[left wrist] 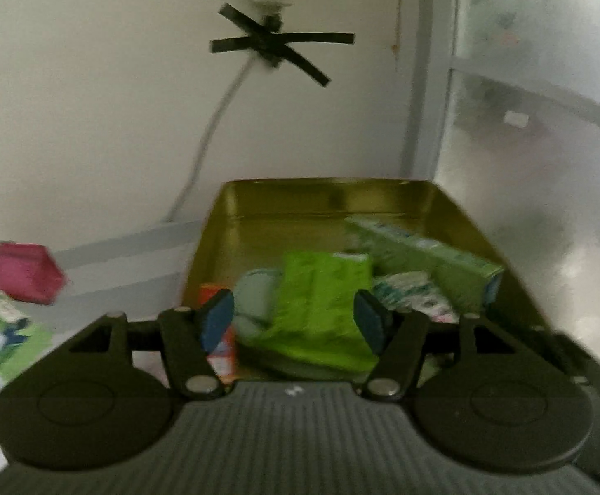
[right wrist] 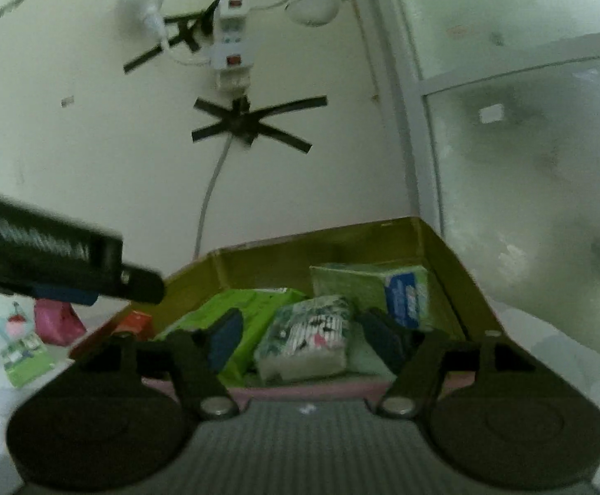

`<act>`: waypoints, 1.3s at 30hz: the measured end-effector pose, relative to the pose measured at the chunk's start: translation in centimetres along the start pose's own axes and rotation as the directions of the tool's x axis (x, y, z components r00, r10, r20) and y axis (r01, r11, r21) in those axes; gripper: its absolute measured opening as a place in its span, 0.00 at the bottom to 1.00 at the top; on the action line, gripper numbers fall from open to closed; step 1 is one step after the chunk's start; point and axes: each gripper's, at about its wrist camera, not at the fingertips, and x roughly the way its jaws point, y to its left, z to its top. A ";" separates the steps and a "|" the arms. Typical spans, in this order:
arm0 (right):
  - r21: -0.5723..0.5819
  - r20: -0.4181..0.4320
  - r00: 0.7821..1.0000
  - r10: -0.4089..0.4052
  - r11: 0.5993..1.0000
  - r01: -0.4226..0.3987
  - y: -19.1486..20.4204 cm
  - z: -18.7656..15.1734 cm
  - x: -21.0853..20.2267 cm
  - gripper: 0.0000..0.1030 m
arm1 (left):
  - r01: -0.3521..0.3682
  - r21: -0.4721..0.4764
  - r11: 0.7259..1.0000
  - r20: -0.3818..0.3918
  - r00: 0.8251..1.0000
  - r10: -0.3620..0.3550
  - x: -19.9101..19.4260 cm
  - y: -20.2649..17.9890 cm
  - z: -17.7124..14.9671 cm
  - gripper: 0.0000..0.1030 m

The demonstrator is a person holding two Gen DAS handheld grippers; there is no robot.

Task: Organize objects
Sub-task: 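Place the white-green tissue pack into the pink tin and open the right gripper, then move the right gripper to the green medicine box and grasp it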

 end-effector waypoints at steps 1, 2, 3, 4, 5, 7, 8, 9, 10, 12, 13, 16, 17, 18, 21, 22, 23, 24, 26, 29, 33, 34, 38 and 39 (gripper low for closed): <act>0.024 0.014 1.000 0.000 1.000 0.000 -0.1 -0.1 -0.7 0.65 | -0.017 0.010 1.000 -0.003 1.000 0.017 -0.4 0.0 -0.3 0.64; 0.048 0.028 1.000 -0.001 0.999 -0.001 -0.2 -0.2 -1.7 0.65 | -0.030 0.019 0.999 -0.004 1.000 0.030 -0.8 0.2 -0.6 0.65; 0.074 0.043 0.999 -0.001 0.997 -0.002 -0.4 -0.3 -2.6 0.65 | -0.045 0.023 0.999 -0.003 0.999 0.045 -1.2 0.4 -0.9 0.65; 0.096 0.058 0.998 -0.002 0.995 -0.003 -0.7 -0.5 -3.6 0.65 | -0.059 0.025 0.998 0.001 0.998 0.059 -1.8 0.7 -1.4 0.65; 0.114 0.070 0.998 -0.004 0.993 -0.004 -0.8 -0.7 -4.5 0.65 | -0.070 0.030 0.997 0.005 0.998 0.069 -2.1 0.7 -1.7 0.65; 0.144 0.082 0.997 -0.003 0.990 -0.009 -0.8 -0.8 -6.0 0.67 | -0.089 0.051 0.995 0.011 0.996 0.089 -3.0 1.0 -2.6 0.65; 0.155 0.081 0.997 0.003 0.988 -0.016 -0.8 -0.9 -6.6 0.67 | -0.098 0.063 0.993 0.017 0.995 0.097 -3.5 1.3 -3.1 0.65; 0.165 0.075 0.997 0.015 0.986 -0.027 -0.7 -1.0 -7.1 0.67 | -0.106 0.074 0.992 0.024 0.994 0.105 -3.9 1.4 -3.5 0.65; 0.172 0.069 0.997 0.024 0.985 -0.035 -0.6 -0.8 -7.1 0.67 | -0.118 0.085 0.989 0.030 0.993 0.116 -4.4 1.7 -4.0 0.65; 0.182 0.052 0.998 0.040 0.982 -0.049 -0.3 -0.9 -7.5 0.67 | -0.136 0.095 0.986 0.038 0.990 0.133 -5.1 2.2 -4.8 0.65; 0.184 0.046 0.998 0.046 0.982 -0.054 0.0 -0.9 -7.6 0.67 | -0.142 0.094 0.985 0.039 0.989 0.139 -5.5 2.5 -5.2 0.65; 0.178 0.032 0.998 0.060 0.982 -0.065 1.0 -1.0 -8.0 0.67 | -0.163 0.096 0.982 0.041 0.986 0.160 -6.3 3.6 -6.2 0.65; 0.177 0.031 0.997 0.064 0.982 -0.069 1.3 -1.0 -8.2 0.67 | -0.171 0.097 0.981 0.040 0.985 0.167 -6.5 4.0 -6.5 0.65; 0.173 0.029 0.997 0.072 0.982 -0.076 1.7 -0.9 -8.2 0.67 | -0.176 0.095 0.980 0.039 0.984 0.173 -6.7 4.4 -6.7 0.65; 0.144 0.033 0.996 0.085 0.986 -0.089 3.0 -0.7 -8.5 0.67 | -0.188 0.083 0.979 0.036 0.982 0.185 -7.2 5.7 -7.3 0.65; 0.134 0.034 0.995 0.089 0.987 -0.093 3.5 -0.7 -8.7 0.67 | -0.195 0.081 0.977 0.037 0.981 0.193 -7.3 6.1 -7.4 0.65; 0.125 0.034 0.995 0.093 0.987 -0.096 4.0 -0.8 -8.8 0.67 | -0.204 0.077 0.976 0.038 0.979 0.201 -7.5 6.5 -7.5 0.65; 0.114 0.032 0.995 0.098 0.988 -0.101 4.5 -0.8 -8.8 0.67 | -0.211 0.073 0.975 0.038 0.977 0.208 -7.6 6.9 -7.7 0.65; 0.095 0.026 0.994 0.107 0.989 -0.109 5.5 -0.8 -8.8 0.67 | -0.219 0.059 0.974 0.033 0.976 0.217 -7.8 7.9 -8.1 0.65; 0.065 0.014 0.993 0.119 0.991 -0.119 7.0 -1.0 -8.5 0.67 | -0.234 0.037 0.971 0.023 0.972 0.234 -7.9 9.4 -8.6 0.65; 0.028 -0.008 0.990 0.139 0.990 -0.138 9.0 -1.4 -8.1 0.67 | -0.257 0.011 0.966 0.013 0.966 0.257 -8.1 11.6 -9.3 0.65; 0.016 -0.016 0.989 0.144 0.990 -0.144 9.6 -1.5 -7.9 0.67 | -0.263 0.004 0.965 0.010 0.965 0.263 -8.1 12.2 -9.5 0.65; -0.025 -0.045 0.986 0.164 0.986 -0.165 11.8 -2.1 -7.4 0.67 | -0.285 -0.026 0.958 -0.003 0.959 0.285 -8.1 14.5 -10.1 0.65; -0.037 -0.055 0.984 0.170 0.984 -0.172 12.4 -2.3 -7.2 0.67 | -0.291 -0.034 0.956 -0.007 0.957 0.291 -8.1 15.2 -10.3 0.65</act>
